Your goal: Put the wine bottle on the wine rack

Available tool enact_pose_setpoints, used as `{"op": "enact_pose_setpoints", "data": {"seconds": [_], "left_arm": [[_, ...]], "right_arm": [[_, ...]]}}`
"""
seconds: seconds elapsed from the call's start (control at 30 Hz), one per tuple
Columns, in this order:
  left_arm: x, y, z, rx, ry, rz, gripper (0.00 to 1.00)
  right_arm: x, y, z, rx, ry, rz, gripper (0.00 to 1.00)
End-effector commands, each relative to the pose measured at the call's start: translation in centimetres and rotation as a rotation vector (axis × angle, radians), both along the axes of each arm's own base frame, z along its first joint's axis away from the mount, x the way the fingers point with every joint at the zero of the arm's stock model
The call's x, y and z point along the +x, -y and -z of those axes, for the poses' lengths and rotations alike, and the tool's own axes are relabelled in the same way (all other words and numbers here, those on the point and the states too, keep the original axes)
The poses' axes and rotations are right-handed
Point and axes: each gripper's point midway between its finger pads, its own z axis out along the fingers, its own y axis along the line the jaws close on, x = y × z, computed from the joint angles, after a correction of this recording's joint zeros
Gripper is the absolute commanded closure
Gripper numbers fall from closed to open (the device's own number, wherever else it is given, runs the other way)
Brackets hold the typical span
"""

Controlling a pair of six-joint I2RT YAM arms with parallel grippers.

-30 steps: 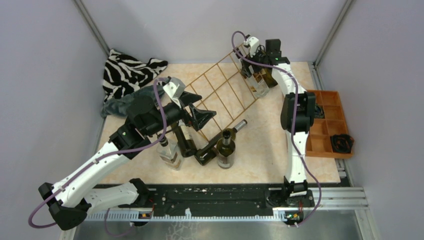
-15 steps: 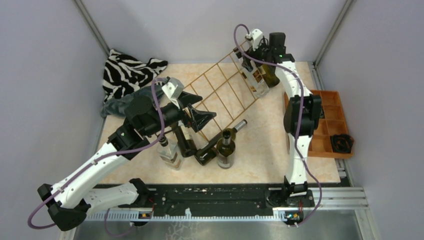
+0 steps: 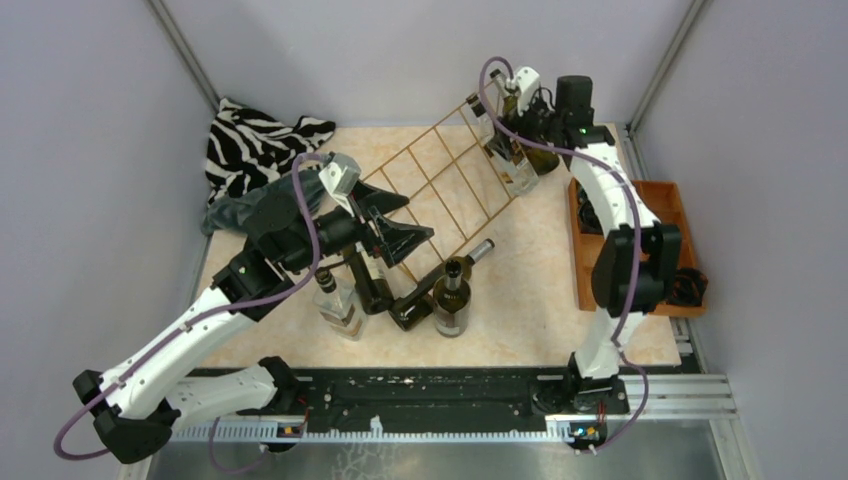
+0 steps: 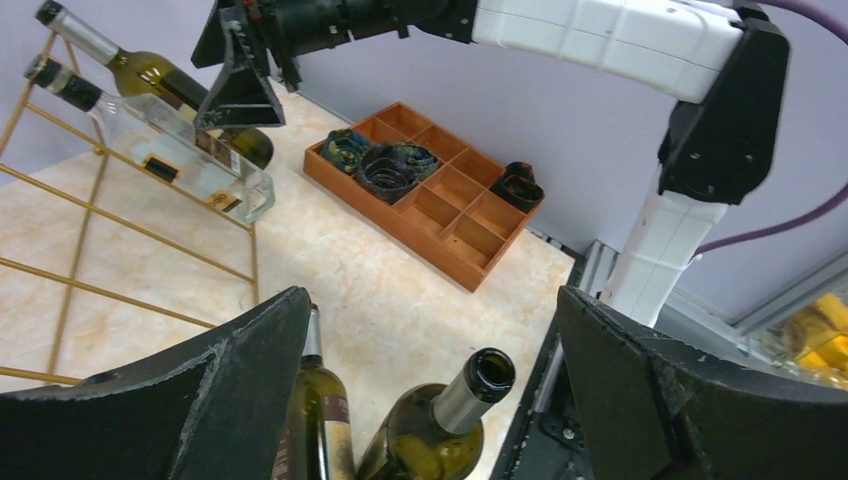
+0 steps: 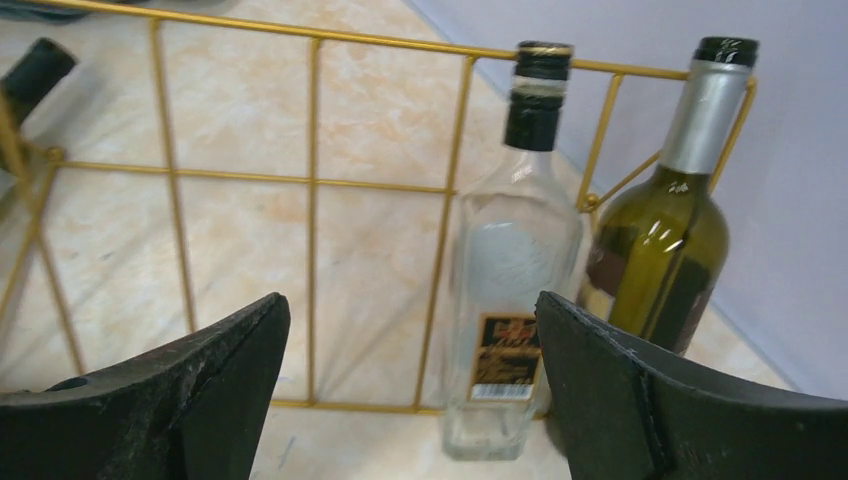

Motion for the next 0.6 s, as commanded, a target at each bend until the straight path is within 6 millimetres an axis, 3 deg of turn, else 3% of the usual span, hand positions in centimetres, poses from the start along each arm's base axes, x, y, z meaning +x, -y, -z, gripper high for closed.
{"op": "enact_pose_setpoints", "data": {"seconds": [0.0,0.17,0.4,0.57], "left_arm": [[-1.4,-0.1,-2.1,-0.085,-0.025,0.048,0.01],[-2.4,-0.1,-1.9,-0.091,-0.041,0.092,0.01],[-3.8,0.0,-2.7,-0.132,-0.054,0.153,0.01],[-3.9,0.7,-1.4,-0.080,-0.154,0.183,0.01]], "right_arm": [[-6.0,-0.7,-6.4,0.085,0.117,-0.092,0.08],[-12.1,-0.6,-6.5,0.109,0.115,-0.133,0.06],[-18.4,-0.5,-3.7,0.101,0.005,-0.187,0.06],[-22.5,-0.7,-1.4,0.103,-0.054,-0.250,0.06]]}}
